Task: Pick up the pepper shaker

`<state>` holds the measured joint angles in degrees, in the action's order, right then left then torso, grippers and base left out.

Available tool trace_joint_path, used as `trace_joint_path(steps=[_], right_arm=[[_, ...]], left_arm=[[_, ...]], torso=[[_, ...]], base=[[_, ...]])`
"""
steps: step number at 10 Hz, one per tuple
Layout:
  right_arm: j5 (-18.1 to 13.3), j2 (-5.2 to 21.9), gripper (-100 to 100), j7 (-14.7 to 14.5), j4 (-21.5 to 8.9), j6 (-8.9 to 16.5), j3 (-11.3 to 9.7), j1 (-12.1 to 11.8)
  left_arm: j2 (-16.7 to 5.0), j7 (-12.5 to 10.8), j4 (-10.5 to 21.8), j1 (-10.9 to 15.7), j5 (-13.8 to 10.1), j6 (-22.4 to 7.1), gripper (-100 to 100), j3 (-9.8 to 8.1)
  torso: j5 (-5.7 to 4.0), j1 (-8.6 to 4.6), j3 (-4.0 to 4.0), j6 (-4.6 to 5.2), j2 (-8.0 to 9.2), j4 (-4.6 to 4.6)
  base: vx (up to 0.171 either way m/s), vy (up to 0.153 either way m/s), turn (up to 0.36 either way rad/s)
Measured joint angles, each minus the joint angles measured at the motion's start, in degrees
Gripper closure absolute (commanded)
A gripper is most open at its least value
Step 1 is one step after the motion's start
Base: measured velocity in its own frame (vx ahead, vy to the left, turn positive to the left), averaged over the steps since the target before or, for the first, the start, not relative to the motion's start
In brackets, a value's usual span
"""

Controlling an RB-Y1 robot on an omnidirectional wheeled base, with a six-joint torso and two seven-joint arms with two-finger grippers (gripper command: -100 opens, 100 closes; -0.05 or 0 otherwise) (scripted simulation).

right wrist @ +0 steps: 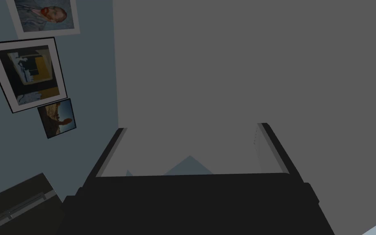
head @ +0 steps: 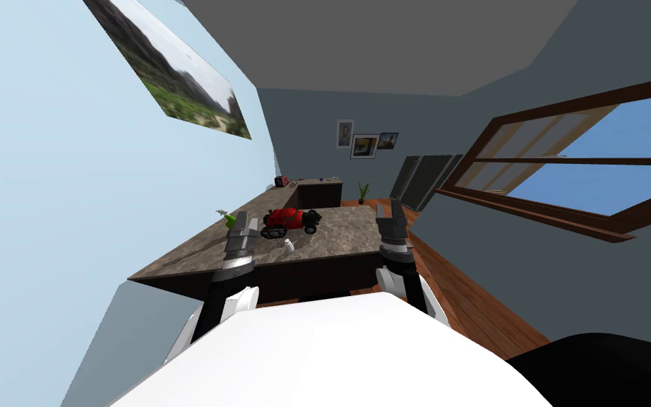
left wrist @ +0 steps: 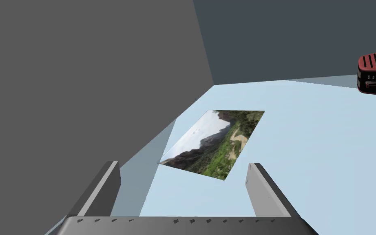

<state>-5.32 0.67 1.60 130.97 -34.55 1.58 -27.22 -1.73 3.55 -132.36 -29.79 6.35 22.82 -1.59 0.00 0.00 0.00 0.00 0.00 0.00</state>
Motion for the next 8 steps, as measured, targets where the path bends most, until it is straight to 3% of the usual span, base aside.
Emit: trace_joint_path(steps=[3,8], right_arm=[[0.0,0.0,0,0.0,0.0,0.0,0.0,0.0],[0.0,0.0,0,0.0,0.0,0.0,0.0,0.0]], left_arm=[[-3.5,2.1,0.9,1.6,1.1,0.3,-100,0.86],[-7.9,8.4,4.3,3.5,5.6,0.4,-100,2.05]], torso=[[0.02,0.1,0.05,0.0,0.08,0.02],[0.03,0.13,0.07,0.01,0.11,0.03]], base=[[-0.029,0.028,0.055],[-0.03,0.039,-0.007]])
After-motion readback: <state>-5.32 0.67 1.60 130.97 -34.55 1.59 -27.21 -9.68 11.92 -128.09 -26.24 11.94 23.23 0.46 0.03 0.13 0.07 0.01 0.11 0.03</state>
